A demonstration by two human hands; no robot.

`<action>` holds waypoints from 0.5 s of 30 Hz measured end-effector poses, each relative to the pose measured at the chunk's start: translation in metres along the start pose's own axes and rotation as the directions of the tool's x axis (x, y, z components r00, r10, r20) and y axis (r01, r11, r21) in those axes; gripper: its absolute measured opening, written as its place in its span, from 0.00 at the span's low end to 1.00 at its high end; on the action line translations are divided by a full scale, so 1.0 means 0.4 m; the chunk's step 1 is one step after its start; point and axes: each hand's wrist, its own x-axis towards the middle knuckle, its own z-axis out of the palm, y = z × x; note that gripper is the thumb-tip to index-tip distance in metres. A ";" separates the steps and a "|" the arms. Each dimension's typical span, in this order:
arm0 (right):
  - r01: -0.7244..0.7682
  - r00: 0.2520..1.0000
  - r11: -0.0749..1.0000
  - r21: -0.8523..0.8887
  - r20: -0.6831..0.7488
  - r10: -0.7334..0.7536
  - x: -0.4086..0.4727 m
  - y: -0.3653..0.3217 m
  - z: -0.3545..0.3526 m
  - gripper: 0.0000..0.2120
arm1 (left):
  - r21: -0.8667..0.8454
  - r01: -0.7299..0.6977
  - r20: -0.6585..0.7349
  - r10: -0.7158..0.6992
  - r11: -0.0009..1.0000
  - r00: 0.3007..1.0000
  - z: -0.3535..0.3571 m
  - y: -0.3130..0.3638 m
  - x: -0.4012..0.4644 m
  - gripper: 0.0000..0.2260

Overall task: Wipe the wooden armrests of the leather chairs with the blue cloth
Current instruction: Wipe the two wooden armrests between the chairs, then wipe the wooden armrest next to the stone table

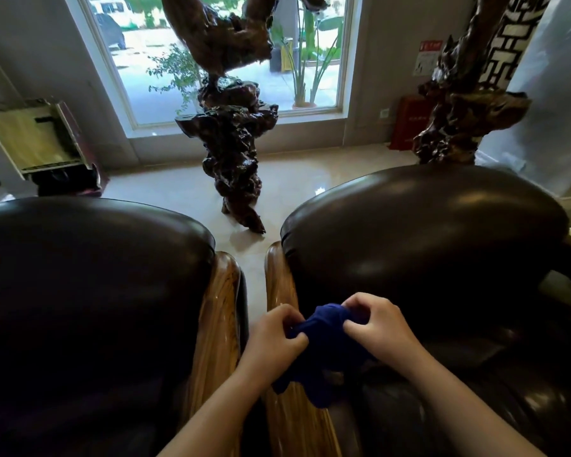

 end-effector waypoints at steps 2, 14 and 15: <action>-0.017 1.000 1.000 0.002 0.004 0.017 -0.007 0.022 0.019 0.08 | -0.036 0.007 0.002 -0.007 0.999 1.000 0.018 -0.025 -0.004 0.10; -0.110 0.994 0.991 -0.079 0.004 0.110 -0.003 0.183 -0.135 0.12 | -0.084 0.056 0.090 -0.048 0.995 0.995 0.221 0.028 0.080 0.09; -0.108 0.994 0.989 -0.098 0.014 0.110 -0.002 0.201 -0.170 0.11 | -0.071 0.061 0.098 -0.054 0.996 0.994 0.246 0.053 0.089 0.09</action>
